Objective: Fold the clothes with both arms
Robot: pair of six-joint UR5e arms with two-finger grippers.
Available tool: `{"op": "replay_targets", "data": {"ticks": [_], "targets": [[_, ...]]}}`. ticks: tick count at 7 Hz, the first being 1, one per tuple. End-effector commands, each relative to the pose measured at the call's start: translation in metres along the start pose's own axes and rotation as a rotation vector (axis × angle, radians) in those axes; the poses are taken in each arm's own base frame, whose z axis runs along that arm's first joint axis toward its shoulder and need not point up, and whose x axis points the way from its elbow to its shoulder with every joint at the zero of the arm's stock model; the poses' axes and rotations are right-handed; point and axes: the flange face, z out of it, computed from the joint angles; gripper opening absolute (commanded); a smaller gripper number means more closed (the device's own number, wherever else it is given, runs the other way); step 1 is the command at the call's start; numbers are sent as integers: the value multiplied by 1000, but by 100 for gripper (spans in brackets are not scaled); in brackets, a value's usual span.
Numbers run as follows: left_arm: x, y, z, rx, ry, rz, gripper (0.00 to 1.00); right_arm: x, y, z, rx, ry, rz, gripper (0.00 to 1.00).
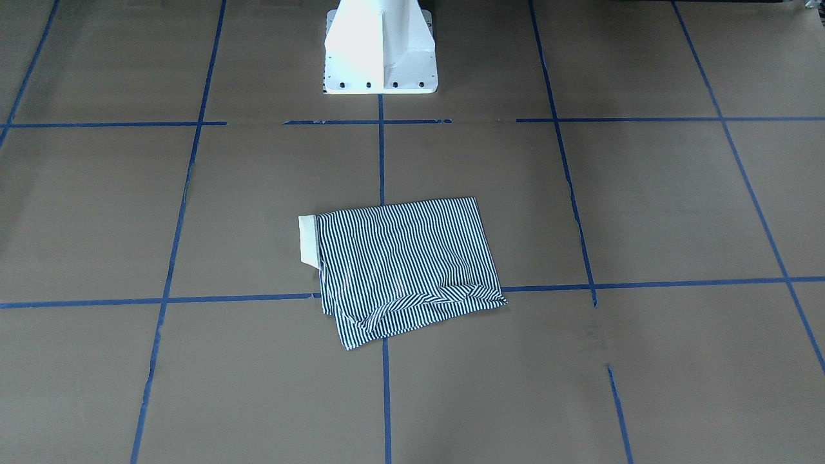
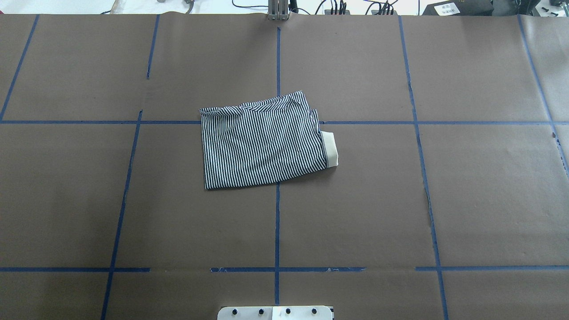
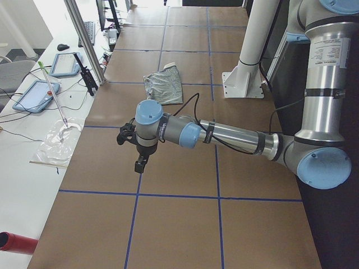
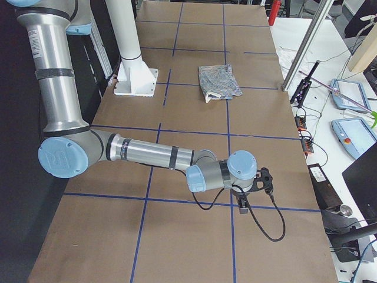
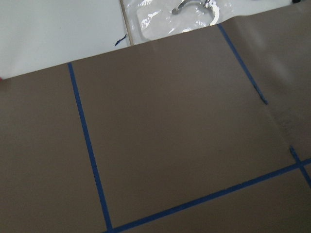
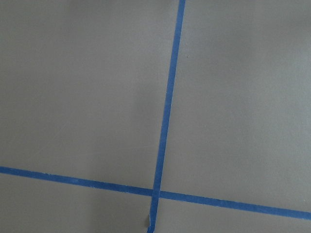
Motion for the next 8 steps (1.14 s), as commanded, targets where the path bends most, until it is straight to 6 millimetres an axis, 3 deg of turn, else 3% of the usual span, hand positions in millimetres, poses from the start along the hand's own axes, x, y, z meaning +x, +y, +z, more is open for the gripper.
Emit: {"op": "replay_targets", "data": {"ticks": [1,2,4,5,6,8], "targets": [[-21,58,27,-83,8,-63,100,8,16,9,-25,-5,9,100],[-19,61,29,-86,41,-78,100,-16,13,32,-76,-28,-25,100],[-22,60,38,-99,82,-91,100,-20,18,43,-203,-69,-146,100],[-20,56,36,-93,82,-86,100,-37,12,11,-265,-68,-174,100],[-19,50,34,-87,82,-79,100,-32,30,-22,-275,-23,-154,100],[-8,36,23,-59,97,-51,100,-29,37,-19,-282,-22,-134,100]]}}
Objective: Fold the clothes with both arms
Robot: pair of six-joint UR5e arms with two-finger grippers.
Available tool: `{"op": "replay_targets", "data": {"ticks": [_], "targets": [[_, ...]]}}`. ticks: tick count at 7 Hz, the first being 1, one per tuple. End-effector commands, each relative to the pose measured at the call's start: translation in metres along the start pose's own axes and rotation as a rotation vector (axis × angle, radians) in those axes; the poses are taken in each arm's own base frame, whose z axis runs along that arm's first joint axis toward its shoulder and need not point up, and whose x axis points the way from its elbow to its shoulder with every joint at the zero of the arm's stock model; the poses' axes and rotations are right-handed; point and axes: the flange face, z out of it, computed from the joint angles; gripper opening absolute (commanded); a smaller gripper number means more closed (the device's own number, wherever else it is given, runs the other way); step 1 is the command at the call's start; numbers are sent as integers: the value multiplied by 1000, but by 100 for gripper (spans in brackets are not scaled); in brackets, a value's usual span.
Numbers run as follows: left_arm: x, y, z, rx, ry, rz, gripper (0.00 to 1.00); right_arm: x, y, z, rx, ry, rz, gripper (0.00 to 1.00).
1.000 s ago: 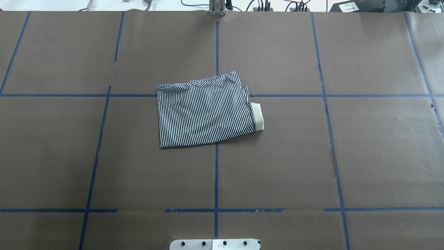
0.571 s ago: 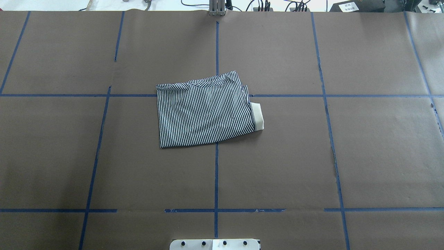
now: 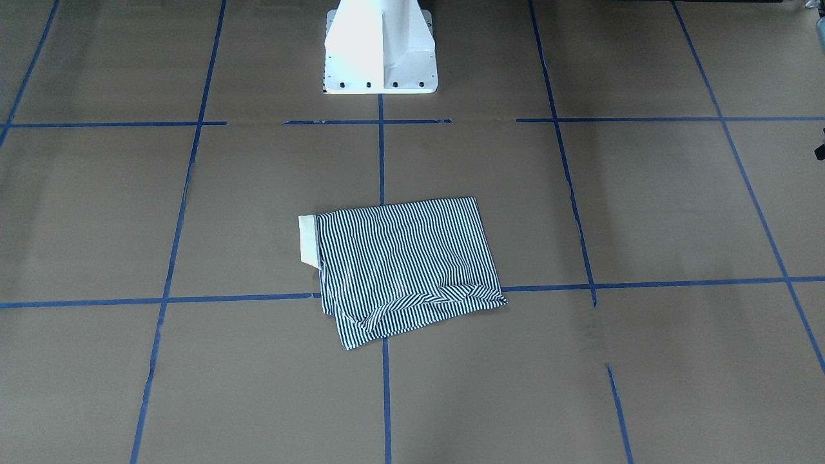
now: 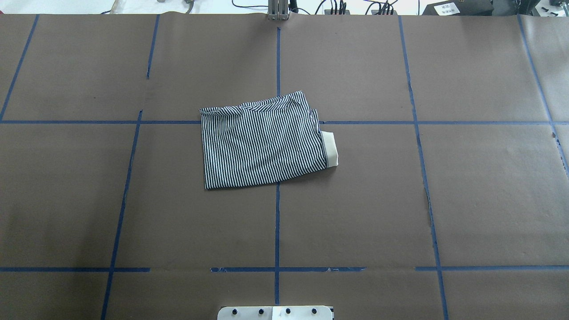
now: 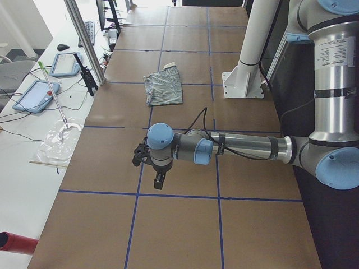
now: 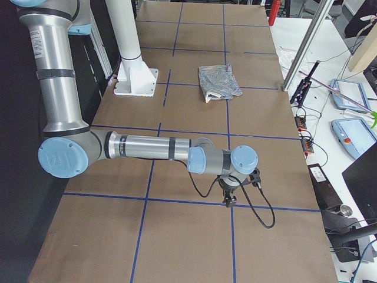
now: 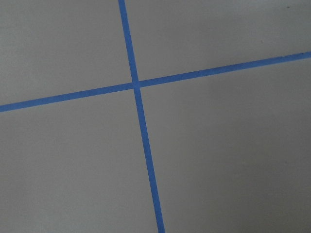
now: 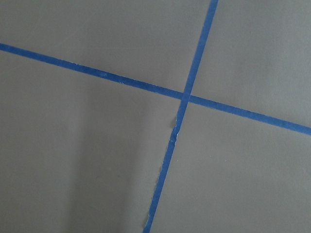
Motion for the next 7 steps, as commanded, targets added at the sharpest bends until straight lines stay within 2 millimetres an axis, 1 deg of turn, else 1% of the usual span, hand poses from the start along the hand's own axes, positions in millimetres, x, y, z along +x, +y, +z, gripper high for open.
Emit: {"op": "replay_targets", "data": {"ticks": [1,2,3,4,6,7], "targets": [[8,-14,-6,19,13,27,100,1,9,1,-9,-1,12,100],[6,-14,-5,17,13,27,100,5,10,5,-16,-3,19,100],[9,-16,-8,49,14,60,100,2,3,0,-8,1,12,100],[11,-18,-9,71,16,80,100,1,1,-2,-5,2,10,100],[11,-19,-10,73,10,78,100,5,5,3,-13,-4,22,100],[16,-31,-14,85,7,87,100,5,5,4,0,-1,9,100]]}}
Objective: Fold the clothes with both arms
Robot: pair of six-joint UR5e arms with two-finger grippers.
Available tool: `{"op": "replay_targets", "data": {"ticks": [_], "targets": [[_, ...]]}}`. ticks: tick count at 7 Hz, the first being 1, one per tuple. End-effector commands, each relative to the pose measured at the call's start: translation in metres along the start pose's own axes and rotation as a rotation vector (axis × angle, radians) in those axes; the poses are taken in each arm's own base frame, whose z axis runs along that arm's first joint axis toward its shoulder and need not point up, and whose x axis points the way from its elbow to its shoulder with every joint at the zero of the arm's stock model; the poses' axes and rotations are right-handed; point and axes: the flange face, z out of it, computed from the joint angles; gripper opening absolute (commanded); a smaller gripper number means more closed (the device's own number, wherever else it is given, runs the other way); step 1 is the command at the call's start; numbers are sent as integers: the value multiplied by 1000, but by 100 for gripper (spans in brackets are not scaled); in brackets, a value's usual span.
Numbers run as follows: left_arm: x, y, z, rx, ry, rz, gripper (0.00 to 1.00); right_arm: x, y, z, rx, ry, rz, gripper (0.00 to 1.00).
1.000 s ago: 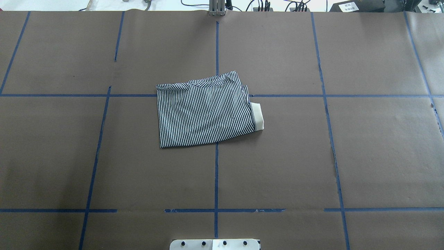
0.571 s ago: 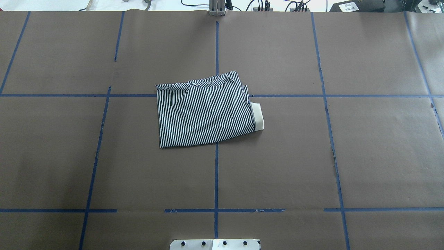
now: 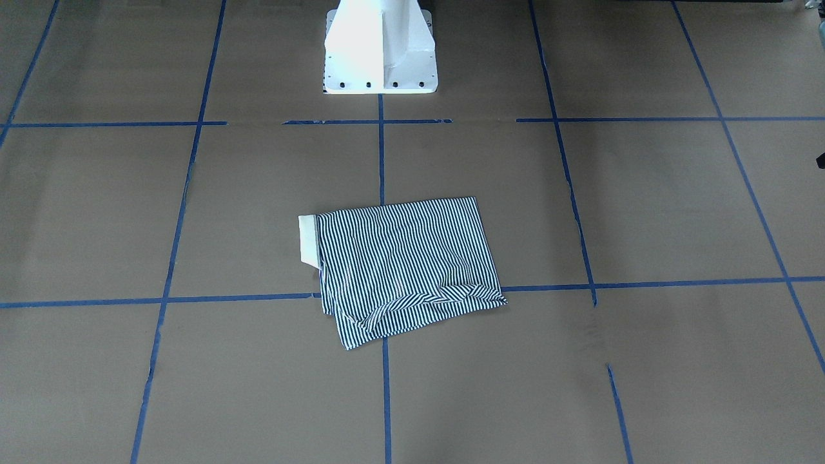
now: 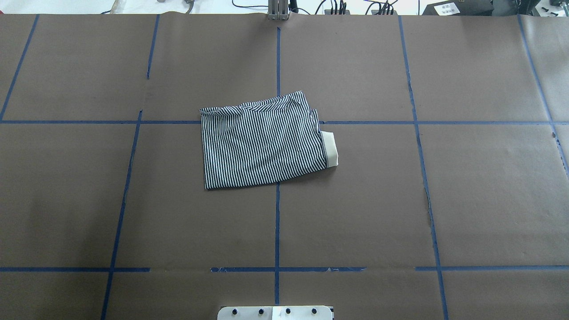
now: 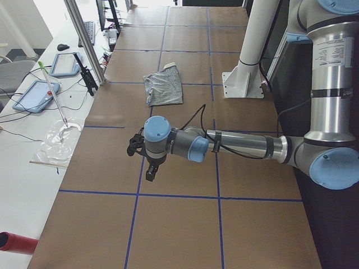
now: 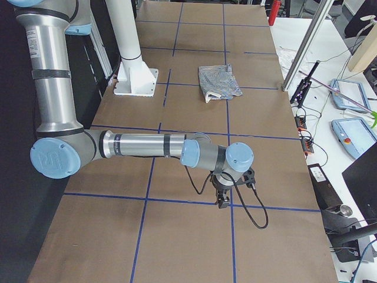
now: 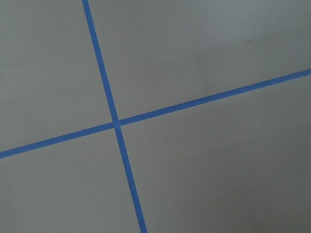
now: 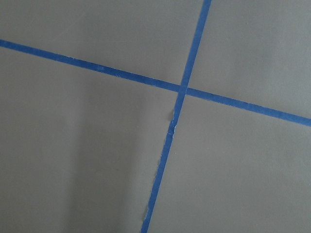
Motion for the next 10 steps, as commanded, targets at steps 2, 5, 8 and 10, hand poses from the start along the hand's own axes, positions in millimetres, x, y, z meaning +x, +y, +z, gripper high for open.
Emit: {"op": "replay_targets", "data": {"ticks": [2,5,8,10], "targets": [[1,-15,-1,10,-4,7,100,3,-5,3,12,-17,-4,100],[1,-16,-1,12,-4,14,100,9,-6,13,27,-72,-2,100],[-8,-13,8,-6,-7,-3,100,11,-4,15,35,-66,-16,100],[-8,-14,8,-5,-7,-2,100,11,-3,16,35,-66,-16,100]]}}
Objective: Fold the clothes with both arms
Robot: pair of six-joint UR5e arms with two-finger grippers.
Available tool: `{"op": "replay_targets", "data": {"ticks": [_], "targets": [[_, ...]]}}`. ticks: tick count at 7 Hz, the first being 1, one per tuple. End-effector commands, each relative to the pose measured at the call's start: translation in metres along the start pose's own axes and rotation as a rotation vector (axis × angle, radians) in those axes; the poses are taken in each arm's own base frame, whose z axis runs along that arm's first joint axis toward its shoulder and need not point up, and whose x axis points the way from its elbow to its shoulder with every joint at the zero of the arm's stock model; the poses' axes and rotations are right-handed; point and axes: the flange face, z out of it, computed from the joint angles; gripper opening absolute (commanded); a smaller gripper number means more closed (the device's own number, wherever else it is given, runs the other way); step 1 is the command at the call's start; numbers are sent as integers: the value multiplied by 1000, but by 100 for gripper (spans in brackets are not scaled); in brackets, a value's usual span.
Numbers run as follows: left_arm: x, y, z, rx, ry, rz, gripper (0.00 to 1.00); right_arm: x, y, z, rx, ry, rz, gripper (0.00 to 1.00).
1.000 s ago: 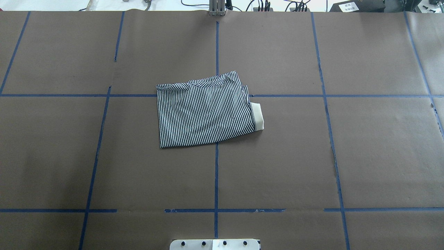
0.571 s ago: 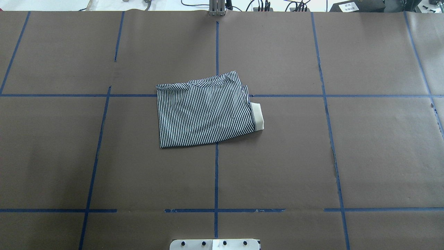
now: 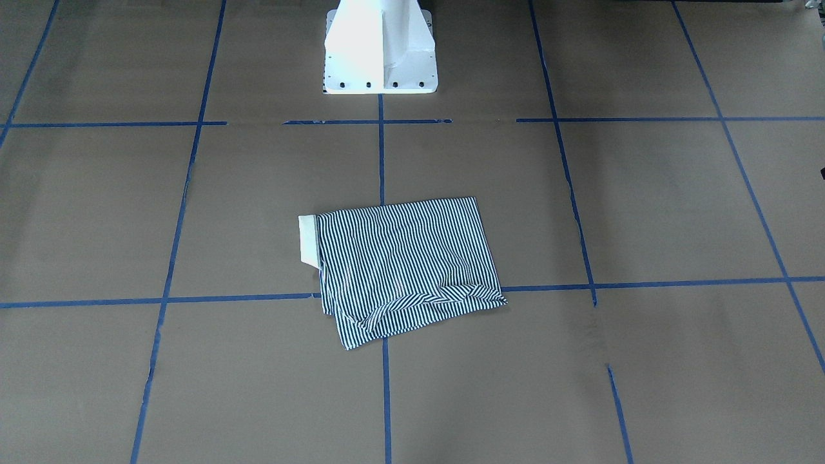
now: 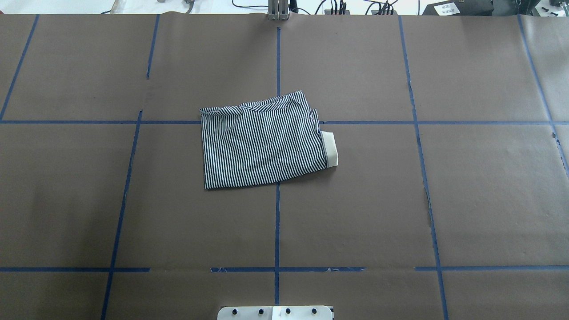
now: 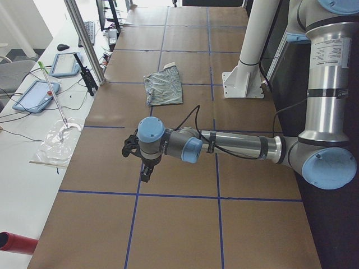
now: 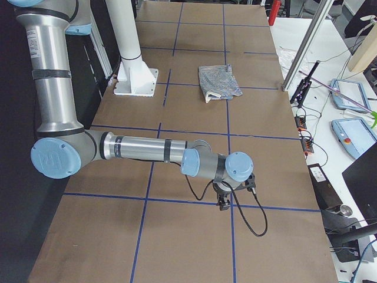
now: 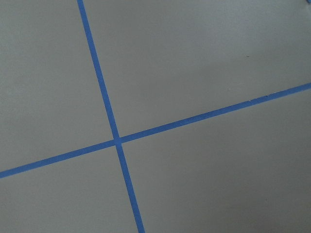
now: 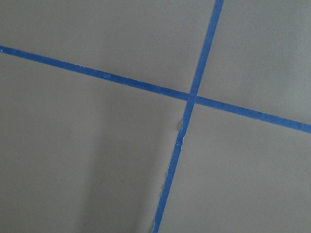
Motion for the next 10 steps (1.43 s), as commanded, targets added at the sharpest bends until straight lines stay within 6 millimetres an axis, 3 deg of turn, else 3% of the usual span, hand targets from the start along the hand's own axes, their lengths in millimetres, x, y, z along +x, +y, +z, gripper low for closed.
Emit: {"op": "replay_targets", "data": {"ticks": [1,10], "targets": [[1,-2,-1,3,0,3,100,0,1,1,-1,0,0,100],[11,-9,-8,19,10,22,100,-1,5,1,1,-3,-1,100]]}}
